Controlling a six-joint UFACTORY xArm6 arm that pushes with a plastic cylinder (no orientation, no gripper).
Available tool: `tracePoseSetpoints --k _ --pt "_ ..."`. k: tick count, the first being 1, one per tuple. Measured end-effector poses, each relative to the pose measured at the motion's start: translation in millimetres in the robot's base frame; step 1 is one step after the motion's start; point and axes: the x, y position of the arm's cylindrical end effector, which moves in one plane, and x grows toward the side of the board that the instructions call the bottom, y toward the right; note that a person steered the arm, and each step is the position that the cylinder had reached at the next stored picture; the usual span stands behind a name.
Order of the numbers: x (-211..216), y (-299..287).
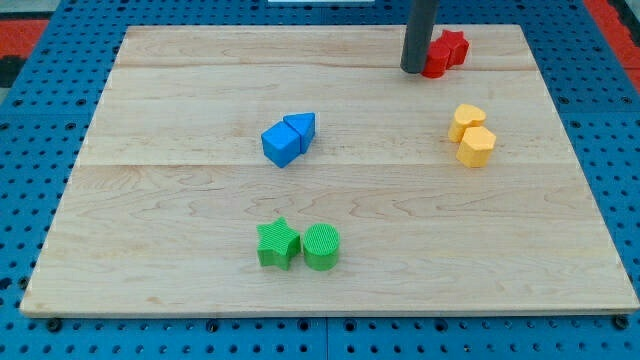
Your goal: Move your arm to the right side of the board
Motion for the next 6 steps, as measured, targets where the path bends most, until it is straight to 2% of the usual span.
tracePoseSetpoints --k 3,4,5,6 --pt "3 -6" --pt "25 9" --pt "64 53" --pt "53 134"
